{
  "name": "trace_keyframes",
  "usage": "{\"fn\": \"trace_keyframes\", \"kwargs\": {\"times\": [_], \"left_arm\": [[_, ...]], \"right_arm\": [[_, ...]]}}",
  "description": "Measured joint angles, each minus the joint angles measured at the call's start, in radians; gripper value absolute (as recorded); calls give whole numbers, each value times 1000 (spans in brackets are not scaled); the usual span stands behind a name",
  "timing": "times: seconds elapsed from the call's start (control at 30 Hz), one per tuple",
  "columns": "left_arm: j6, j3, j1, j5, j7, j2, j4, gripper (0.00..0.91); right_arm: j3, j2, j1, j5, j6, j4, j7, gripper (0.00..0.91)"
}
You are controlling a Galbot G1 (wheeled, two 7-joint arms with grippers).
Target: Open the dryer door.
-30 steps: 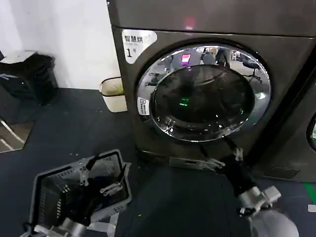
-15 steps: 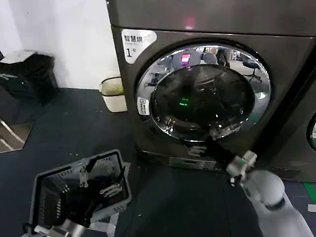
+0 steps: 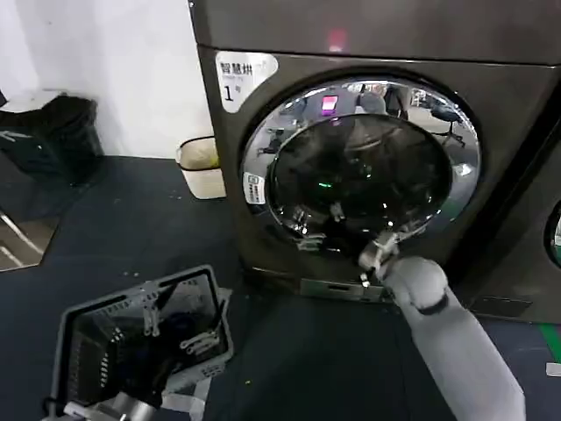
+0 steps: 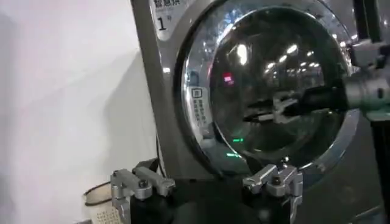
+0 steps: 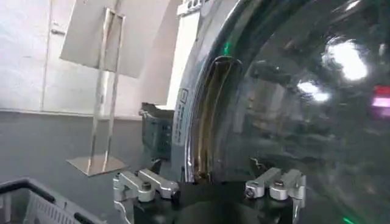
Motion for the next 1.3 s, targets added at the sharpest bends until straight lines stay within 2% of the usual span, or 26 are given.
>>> {"fn": "trace_keyframes", "kwargs": {"times": [0.43,0.73,0.93,1.1,1.3], "left_arm": [[57,2,3,5,-1,-5,-20,907],[60,1,1,6,0,-13,-22,907],[54,-3,-4,-2,64,-17,-23,907],[60,-12,-9,-28,66,-16,-23,907],[160,-22,-25,-153,15,-3,-28,907]], "right_arm": [[-55,50,40,-1,-7,-27,8,907],[-62,46,42,29,-26,-12,-39,907],[-62,28,25,78,-40,15,-87,907],[-55,2,0,86,-49,44,-152,907],[-29,-45,-37,101,-44,92,-247,907]]}}
